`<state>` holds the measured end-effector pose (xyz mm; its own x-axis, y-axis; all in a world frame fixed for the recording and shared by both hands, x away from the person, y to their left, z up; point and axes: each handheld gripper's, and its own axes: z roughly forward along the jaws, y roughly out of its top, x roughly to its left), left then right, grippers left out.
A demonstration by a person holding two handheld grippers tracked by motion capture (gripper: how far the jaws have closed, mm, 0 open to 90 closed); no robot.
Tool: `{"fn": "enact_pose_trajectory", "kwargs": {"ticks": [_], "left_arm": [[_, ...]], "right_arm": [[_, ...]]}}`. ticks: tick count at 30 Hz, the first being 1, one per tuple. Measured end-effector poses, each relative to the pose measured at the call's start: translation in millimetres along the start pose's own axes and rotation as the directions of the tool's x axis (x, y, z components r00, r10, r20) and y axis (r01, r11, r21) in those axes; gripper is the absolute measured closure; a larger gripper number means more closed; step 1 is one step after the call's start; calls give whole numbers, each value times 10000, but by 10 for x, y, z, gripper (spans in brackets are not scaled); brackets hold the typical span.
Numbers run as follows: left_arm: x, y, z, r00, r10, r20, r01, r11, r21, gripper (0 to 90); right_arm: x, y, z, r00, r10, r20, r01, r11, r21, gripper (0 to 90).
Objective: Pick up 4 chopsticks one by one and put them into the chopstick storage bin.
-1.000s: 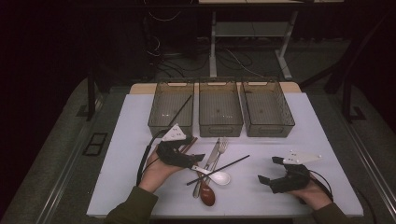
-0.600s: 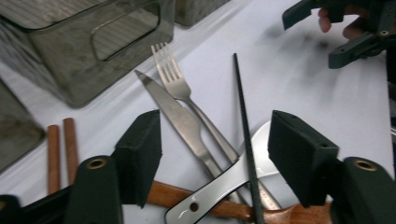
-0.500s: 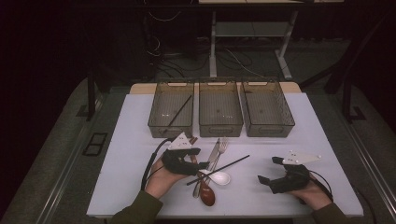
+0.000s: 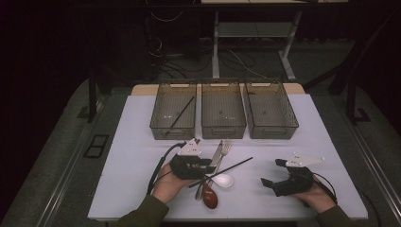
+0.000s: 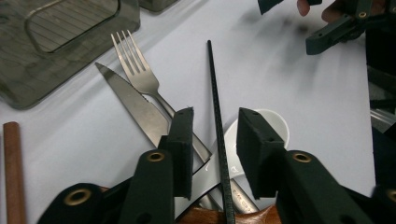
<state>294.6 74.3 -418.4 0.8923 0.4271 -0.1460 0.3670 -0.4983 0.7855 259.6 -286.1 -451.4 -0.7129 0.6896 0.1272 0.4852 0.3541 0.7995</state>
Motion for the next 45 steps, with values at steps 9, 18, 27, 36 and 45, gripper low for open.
{"fn": "enact_pose_trajectory", "kwargs": {"ticks": [9,18,27,36,45], "left_arm": [[-32,27,171,9997,-117,196,111,9995,285,744],[-19,86,332,9993,-293,252,277,9976,636,799],[11,112,445,9991,-351,222,327,9943,1018,801],[25,113,474,9985,-472,293,437,9930,1101,798],[12,112,497,9983,-481,332,435,9910,1266,797]], "right_arm": [[2,0,9,10000,-67,-11,67,10000,16,42],[2,0,11,10000,-81,-22,81,10000,46,42],[5,-1,15,10000,-66,-34,67,9999,84,43],[7,-1,17,10000,-82,-32,82,9999,92,43],[6,-1,18,10000,-90,-40,90,9999,89,43]]}}
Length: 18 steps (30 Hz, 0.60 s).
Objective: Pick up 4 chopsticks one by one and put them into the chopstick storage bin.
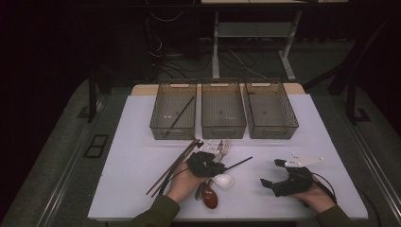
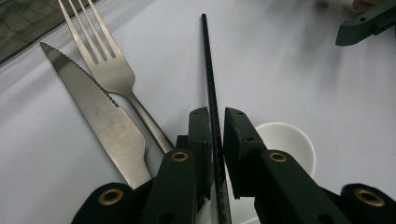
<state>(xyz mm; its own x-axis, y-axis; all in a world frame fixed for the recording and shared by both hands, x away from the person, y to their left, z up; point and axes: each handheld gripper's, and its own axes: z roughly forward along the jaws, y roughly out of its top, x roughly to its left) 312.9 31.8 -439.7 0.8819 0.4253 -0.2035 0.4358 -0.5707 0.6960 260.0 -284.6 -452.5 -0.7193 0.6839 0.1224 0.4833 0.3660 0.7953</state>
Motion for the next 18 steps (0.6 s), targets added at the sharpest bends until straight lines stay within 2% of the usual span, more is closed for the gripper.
{"fn": "enact_pose_trajectory", "kwargs": {"ticks": [6,9,18], "left_arm": [[-8,10,13,9999,132,-52,-131,9998,170,801],[-14,22,22,9993,346,-117,-341,9987,391,808],[-22,47,25,9986,491,-205,-477,9968,640,839]], "right_arm": [[1,-1,3,10000,-14,-11,14,10000,4,42],[1,-1,5,10000,-21,-16,21,10000,3,42],[1,0,5,10000,-18,-25,18,10000,6,43]]}}
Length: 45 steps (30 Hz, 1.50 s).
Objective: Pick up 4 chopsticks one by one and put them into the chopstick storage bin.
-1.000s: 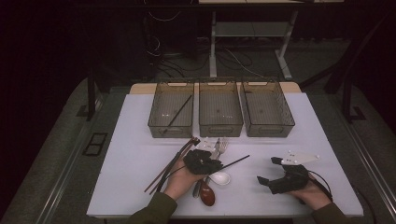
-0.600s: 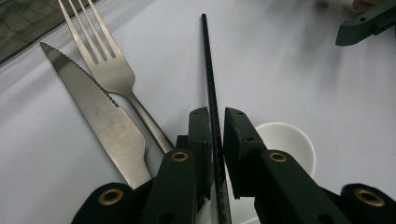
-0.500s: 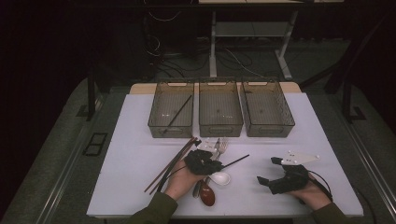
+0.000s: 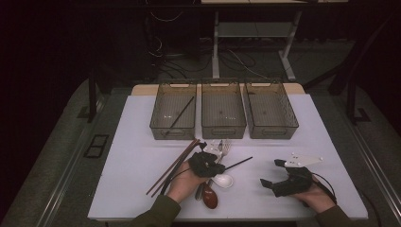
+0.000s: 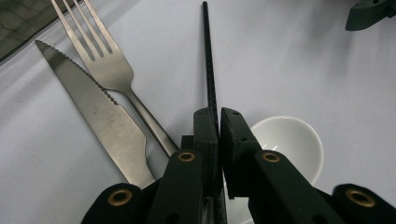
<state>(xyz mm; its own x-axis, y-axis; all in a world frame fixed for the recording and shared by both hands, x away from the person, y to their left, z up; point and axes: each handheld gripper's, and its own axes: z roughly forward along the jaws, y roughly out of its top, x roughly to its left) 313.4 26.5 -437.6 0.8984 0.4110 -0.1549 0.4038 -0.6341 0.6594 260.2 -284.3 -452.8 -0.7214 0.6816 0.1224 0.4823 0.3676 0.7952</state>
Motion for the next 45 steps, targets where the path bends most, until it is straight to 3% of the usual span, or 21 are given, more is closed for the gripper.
{"fn": "enact_pose_trajectory", "kwargs": {"ticks": [17,45], "left_arm": [[-3,13,-74,9998,27,-205,-30,9999,-134,847],[-8,-7,-458,9997,226,-37,-228,9960,-861,849]], "right_arm": [[-1,0,-4,10000,16,-5,-16,10000,-5,42],[32,-8,-18,9999,-117,-95,117,9999,-8,42]]}}
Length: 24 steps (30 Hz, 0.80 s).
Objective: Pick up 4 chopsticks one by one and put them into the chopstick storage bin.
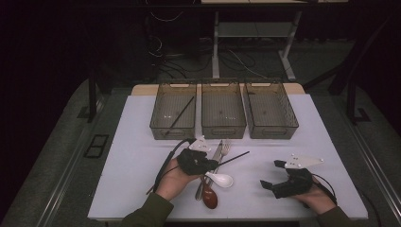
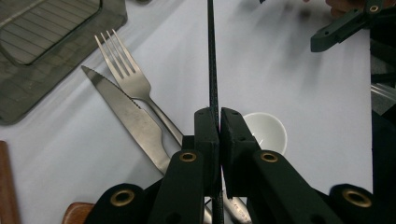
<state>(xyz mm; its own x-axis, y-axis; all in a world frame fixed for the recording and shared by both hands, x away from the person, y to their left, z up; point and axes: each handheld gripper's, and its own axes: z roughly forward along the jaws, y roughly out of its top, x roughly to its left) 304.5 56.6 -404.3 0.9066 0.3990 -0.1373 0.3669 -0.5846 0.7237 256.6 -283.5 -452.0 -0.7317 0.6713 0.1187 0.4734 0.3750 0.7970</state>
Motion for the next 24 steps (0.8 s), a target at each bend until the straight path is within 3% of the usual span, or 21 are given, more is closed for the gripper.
{"fn": "enact_pose_trajectory", "kwargs": {"ticks": [10,24], "left_arm": [[90,5,-91,9998,-122,172,126,9997,-196,849],[257,112,-290,9997,-218,-89,211,9976,-666,849]], "right_arm": [[29,3,-25,9998,55,-197,-58,9999,-147,42],[13,-4,-38,9995,233,-196,-237,9994,-245,42]]}}
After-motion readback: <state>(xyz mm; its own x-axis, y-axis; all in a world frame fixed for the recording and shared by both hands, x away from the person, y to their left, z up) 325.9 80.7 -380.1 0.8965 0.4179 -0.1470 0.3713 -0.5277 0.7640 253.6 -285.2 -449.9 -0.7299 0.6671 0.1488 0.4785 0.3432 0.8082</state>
